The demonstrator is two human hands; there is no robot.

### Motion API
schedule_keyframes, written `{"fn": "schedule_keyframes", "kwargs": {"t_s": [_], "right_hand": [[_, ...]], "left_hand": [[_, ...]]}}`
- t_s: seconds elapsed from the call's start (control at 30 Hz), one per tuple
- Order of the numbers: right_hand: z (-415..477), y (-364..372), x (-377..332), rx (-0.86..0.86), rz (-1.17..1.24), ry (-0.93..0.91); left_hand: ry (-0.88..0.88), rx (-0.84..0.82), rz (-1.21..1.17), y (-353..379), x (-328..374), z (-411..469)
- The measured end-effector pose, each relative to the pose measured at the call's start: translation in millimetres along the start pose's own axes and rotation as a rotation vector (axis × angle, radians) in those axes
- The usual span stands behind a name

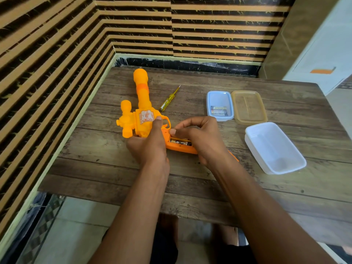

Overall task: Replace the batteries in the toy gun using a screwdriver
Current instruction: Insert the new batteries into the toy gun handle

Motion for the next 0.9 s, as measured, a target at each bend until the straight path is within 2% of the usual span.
{"fn": "schedule_keyframes", "kwargs": {"t_s": [0.37,0.9], "right_hand": [[-2.1,3.1,-1.9,-0.031,0.057,-0.026],[-0.2,1.0,2.7,-0.036,0.033,-0.001]], "left_hand": [[0.078,0.011,-0.04,2.8,2.6,1.3],[0.081,0.031,0.005,1.3,3.0,0.5]]}}
Point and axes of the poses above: each hand's wrist, its own z-axis towards the middle knuckle, its own y-axis out of the palm, x = y × z, the point moved 10 cm from there along z, towards the middle knuckle, and after that the axes turned 1 degree about -x, right-handed, at the moved point
